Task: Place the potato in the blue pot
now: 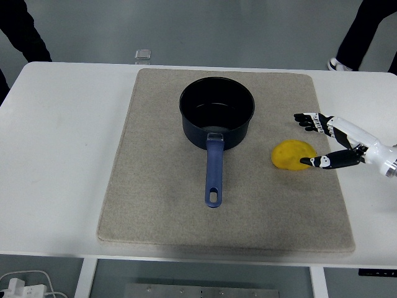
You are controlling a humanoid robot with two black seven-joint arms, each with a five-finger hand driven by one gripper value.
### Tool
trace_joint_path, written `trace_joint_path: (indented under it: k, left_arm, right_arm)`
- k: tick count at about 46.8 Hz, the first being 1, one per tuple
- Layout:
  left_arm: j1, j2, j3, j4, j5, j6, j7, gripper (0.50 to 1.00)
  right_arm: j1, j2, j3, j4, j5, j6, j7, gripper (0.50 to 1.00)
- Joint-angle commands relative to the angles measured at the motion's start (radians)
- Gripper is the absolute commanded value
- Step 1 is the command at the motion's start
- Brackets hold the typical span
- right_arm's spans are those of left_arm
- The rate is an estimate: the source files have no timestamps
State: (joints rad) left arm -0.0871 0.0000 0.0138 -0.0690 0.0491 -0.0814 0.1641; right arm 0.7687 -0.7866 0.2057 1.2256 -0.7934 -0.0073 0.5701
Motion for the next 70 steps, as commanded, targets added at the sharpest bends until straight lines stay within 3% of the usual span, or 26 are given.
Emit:
trace_joint_path:
  k: [1, 34, 56, 59, 63, 67, 70]
  left_arm:
    - [0.001, 0.000, 0.000, 0.000, 0.000, 0.000, 0.000, 0.996]
    - [0.001, 0.000, -0.002, 0.002, 0.000, 0.002, 0.000, 0.996]
    - [0.003, 0.000, 0.000, 0.002, 0.000, 0.002, 0.000, 0.996]
    - [0.003, 0.000, -0.001, 0.002, 0.000, 0.002, 0.000, 0.996]
    - [0.003, 0.000, -0.002, 0.002, 0.000, 0.002, 0.000, 0.996]
    - [0.003, 0.000, 0.000, 0.002, 0.000, 0.002, 0.000, 0.996]
    - [0.003, 0.000, 0.000, 0.002, 0.000, 0.002, 0.000, 0.996]
  right_arm:
    - [-0.005, 0.012, 0.001, 0.000, -0.001, -0.017, 0.016, 0.926]
    - [-0.057, 0.106, 0.018, -0.072, -0.013, -0.054, 0.024, 0.926]
    - [-0.077, 0.110, 0.004, -0.089, -0.024, -0.074, 0.028, 0.921]
    - [-0.078, 0.109, 0.004, -0.089, -0.024, -0.076, 0.028, 0.903]
    - [-0.080, 0.110, 0.001, -0.089, -0.026, -0.076, 0.028, 0.809]
    - [-0.086, 0.112, 0.000, -0.089, -0.026, -0.088, 0.028, 0.770]
    - [-0.088, 0.121, 0.000, -0.089, -0.026, -0.097, 0.033, 0.701]
